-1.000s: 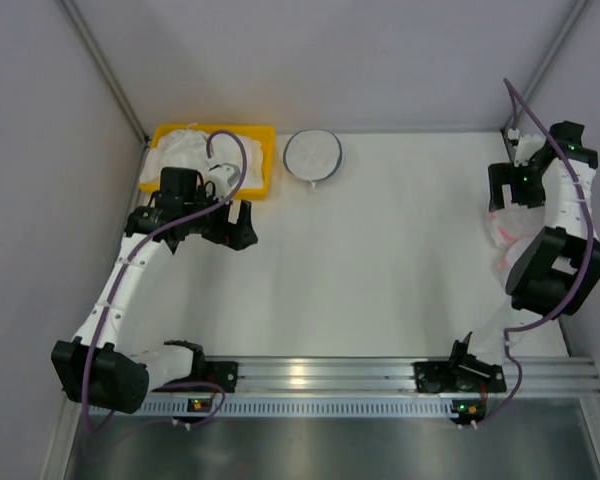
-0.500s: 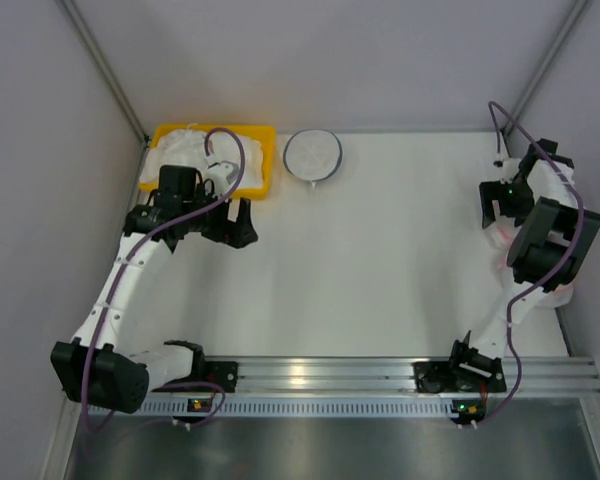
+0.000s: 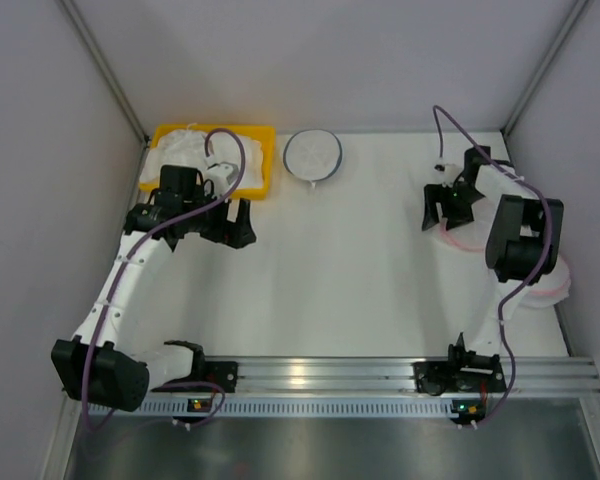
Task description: Place the bra in the laundry bag and zip it closed
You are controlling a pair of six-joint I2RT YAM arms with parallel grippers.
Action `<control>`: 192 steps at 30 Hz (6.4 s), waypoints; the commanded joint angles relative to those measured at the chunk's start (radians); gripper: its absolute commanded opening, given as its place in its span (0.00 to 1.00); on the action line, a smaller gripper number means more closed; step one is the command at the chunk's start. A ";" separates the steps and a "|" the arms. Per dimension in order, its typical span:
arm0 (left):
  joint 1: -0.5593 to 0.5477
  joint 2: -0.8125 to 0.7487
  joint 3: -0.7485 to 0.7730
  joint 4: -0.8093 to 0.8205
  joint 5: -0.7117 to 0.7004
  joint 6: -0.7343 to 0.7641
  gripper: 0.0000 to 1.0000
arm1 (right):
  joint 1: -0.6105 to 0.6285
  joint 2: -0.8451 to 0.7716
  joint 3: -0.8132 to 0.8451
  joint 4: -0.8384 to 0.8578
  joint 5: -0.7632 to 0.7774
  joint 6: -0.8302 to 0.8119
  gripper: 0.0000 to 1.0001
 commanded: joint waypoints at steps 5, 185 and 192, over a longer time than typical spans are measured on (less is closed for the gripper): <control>0.002 0.019 0.074 -0.032 -0.019 0.014 0.98 | 0.188 -0.008 0.081 0.143 -0.422 0.249 0.79; -0.348 0.479 -0.071 0.520 0.261 -0.359 0.47 | 0.078 -0.516 -0.342 -0.050 -0.469 0.169 0.00; -0.348 0.505 -0.042 0.520 0.129 -0.356 0.47 | 0.078 -0.527 -0.339 -0.128 -0.461 0.085 0.00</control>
